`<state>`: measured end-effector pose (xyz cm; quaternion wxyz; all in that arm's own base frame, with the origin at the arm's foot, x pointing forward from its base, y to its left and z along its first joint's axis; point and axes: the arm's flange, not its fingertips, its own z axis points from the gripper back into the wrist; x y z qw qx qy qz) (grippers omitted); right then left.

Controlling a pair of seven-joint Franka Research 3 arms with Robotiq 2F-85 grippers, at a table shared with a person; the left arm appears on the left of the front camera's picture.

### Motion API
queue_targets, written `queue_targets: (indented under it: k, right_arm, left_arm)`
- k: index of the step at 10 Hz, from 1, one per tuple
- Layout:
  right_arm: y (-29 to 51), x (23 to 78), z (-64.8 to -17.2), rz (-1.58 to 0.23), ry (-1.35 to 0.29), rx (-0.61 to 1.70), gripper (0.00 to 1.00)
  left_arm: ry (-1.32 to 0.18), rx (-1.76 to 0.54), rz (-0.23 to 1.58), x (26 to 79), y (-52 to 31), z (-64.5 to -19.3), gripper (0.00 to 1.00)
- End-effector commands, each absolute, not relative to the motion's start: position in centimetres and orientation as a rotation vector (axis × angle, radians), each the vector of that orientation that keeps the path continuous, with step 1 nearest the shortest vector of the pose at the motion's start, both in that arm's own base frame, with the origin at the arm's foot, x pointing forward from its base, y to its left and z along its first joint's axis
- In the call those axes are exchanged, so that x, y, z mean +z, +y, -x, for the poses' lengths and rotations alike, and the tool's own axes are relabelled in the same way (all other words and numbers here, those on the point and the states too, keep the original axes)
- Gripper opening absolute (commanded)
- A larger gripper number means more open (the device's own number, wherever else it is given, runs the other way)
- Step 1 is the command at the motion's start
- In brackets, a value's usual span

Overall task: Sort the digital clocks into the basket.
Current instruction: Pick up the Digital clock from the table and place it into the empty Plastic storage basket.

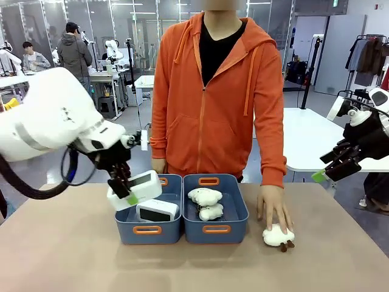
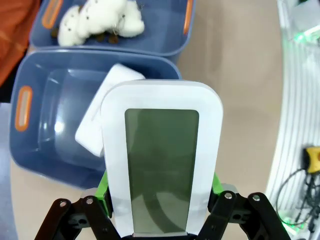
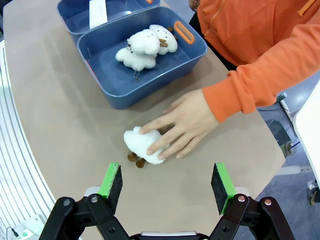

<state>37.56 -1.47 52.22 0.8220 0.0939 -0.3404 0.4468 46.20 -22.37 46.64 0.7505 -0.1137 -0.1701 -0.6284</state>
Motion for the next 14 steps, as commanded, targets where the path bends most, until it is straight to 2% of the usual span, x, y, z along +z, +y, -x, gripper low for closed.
queue_targets:
  k: [1,6,7,9,14]
  right_arm:
    - [-1.2,52.4,-37.7,-0.196,-0.714,0.931,0.90]
    - [-1.2,52.4,-37.7,-0.196,-0.714,0.931,0.90]
    - [-1.2,52.4,-37.7,-0.196,-0.714,0.931,0.90]
    - [-1.2,52.4,-37.7,-0.196,-0.714,0.931,0.90]
    - [-1.2,52.4,-37.7,-0.196,-0.714,0.931,0.90]
  left_arm:
    - [-0.413,-1.378,0.192,46.0,-23.4,-49.2,0.67]
    - [-0.405,-1.432,0.118,41.5,-24.4,-52.6,0.67]
    - [-0.416,-1.439,0.102,41.3,-24.5,-52.8,0.86]
    - [-0.406,-1.445,0.102,41.3,-24.6,-52.9,1.00]
    - [-0.398,-1.434,0.099,42.1,-24.0,-52.9,1.00]
